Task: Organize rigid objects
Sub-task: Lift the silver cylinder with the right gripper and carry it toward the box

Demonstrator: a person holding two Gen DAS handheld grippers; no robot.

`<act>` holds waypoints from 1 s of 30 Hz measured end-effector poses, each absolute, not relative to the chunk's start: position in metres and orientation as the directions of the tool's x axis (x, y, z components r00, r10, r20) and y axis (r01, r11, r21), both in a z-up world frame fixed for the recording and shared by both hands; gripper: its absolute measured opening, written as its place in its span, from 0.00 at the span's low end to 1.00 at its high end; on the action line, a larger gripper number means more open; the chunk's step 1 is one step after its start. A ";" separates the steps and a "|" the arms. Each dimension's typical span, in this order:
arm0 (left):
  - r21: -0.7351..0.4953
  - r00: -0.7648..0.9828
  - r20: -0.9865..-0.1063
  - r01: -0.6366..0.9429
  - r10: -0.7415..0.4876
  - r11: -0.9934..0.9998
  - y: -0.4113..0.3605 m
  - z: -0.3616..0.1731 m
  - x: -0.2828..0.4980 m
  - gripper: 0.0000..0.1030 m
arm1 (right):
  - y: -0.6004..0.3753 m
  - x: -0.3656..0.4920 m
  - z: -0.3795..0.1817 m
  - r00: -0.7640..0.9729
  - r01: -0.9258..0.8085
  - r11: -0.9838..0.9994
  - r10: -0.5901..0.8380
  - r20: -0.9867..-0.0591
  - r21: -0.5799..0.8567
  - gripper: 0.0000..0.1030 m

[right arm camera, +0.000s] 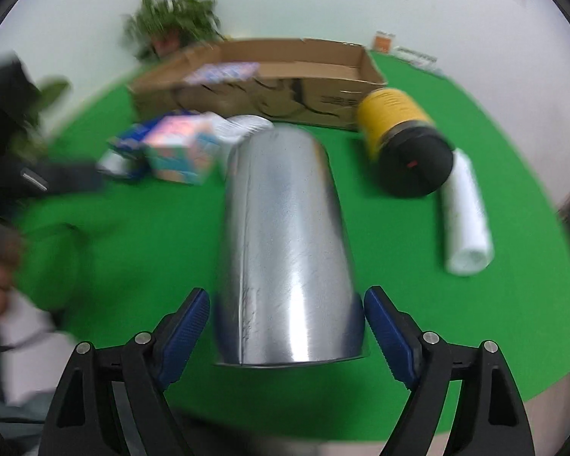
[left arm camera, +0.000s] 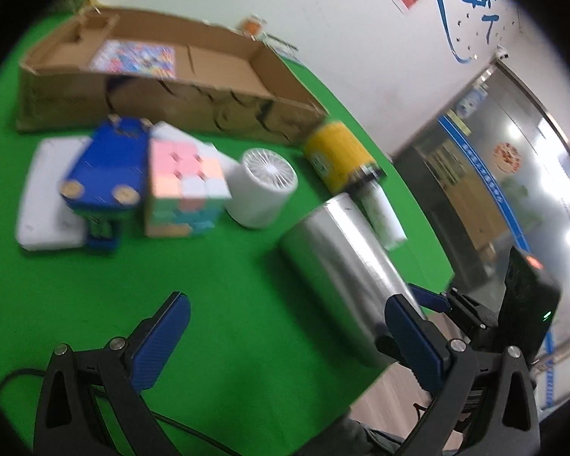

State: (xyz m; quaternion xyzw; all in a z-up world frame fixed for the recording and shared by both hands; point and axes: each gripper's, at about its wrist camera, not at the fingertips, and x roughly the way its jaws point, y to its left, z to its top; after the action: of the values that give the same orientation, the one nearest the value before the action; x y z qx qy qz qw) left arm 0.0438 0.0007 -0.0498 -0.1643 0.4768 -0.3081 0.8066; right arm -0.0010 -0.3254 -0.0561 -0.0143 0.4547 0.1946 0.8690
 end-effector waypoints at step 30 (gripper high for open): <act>-0.611 0.356 -0.650 0.281 -0.672 0.740 0.016 -0.051 0.031 0.79 | -0.250 0.007 -0.080 0.243 -0.444 0.775 0.587 -0.772 0.450 0.81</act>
State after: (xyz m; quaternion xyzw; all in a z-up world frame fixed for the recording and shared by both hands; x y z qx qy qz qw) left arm 0.0313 0.0160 -0.0506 -0.2025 0.4825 -0.2983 0.7982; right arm 0.0075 -0.2497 -0.0798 0.0691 0.5202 0.3282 0.7854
